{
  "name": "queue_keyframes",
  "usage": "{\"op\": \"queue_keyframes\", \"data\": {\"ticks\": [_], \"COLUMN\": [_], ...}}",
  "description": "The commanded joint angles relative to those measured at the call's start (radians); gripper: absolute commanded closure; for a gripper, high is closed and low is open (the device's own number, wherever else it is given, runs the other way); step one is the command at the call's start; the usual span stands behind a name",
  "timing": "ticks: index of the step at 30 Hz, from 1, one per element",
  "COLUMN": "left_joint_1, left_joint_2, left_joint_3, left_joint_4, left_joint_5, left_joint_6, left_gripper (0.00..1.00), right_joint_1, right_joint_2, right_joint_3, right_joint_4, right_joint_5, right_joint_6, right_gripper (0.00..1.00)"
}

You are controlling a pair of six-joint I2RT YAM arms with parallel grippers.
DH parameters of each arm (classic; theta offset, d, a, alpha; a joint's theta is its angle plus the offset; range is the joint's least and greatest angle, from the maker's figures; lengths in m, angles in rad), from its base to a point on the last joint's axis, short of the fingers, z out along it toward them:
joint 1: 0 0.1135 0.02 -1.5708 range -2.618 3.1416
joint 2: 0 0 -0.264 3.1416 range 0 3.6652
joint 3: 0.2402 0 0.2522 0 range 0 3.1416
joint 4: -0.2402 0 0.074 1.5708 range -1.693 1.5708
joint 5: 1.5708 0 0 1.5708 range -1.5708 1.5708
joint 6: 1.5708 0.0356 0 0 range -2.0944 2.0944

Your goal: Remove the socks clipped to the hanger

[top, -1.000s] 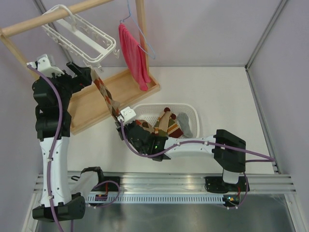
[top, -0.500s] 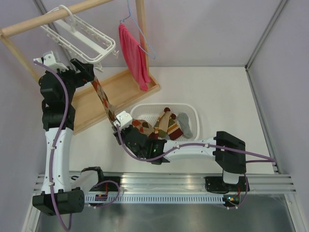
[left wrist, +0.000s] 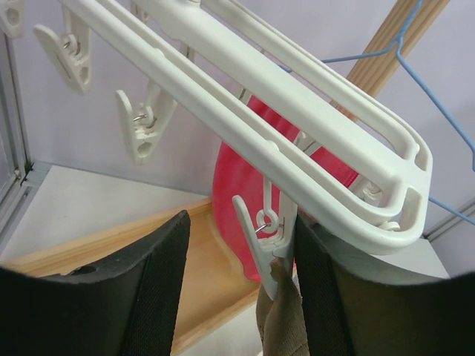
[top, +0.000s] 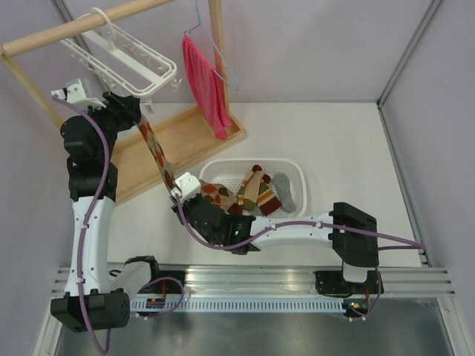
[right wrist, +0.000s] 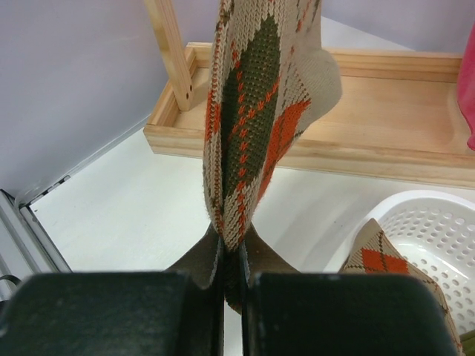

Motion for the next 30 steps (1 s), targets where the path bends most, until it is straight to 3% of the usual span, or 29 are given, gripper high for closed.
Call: {"op": "queue_keyframes", "data": {"ticks": [1, 13, 18, 25, 26, 27, 28, 29, 30], "left_joint_1": [-0.002, -0.004, -0.002, -0.004, -0.002, -0.002, -0.004, -0.002, -0.004], "left_joint_2": [-0.004, 0.022, 0.01, -0.01, -0.01, -0.01, -0.011, -0.014, -0.022], "left_joint_3": [0.013, 0.049, 0.04, 0.021, 0.02, 0.015, 0.01, 0.006, -0.009], "left_joint_4": [0.094, 0.117, 0.129, 0.131, 0.125, 0.11, 0.103, 0.099, 0.079], "left_joint_5": [0.05, 0.104, 0.118, 0.108, 0.107, 0.104, 0.104, 0.104, 0.09], "left_joint_6": [-0.029, -0.028, -0.024, -0.028, -0.031, -0.035, -0.037, -0.037, -0.043], "left_gripper": [0.39, 0.67, 0.97, 0.98, 0.95, 0.87, 0.74, 0.48, 0.36], "right_joint_1": [0.018, 0.024, 0.024, 0.024, 0.024, 0.023, 0.023, 0.023, 0.023], "right_joint_2": [-0.007, 0.016, 0.022, 0.024, 0.025, 0.026, 0.022, 0.019, 0.018], "right_joint_3": [0.039, 0.065, 0.072, 0.073, 0.073, 0.073, 0.072, 0.072, 0.068], "right_joint_4": [-0.026, -0.049, -0.052, -0.054, -0.054, -0.054, -0.057, -0.057, -0.057], "right_joint_5": [0.011, 0.019, 0.019, 0.023, 0.022, 0.026, 0.031, 0.033, 0.036], "right_joint_6": [-0.016, -0.032, -0.036, -0.038, -0.038, -0.038, -0.039, -0.039, -0.039], "right_gripper": [0.99, 0.99, 0.99, 0.99, 0.99, 0.99, 0.99, 0.99, 0.99]}}
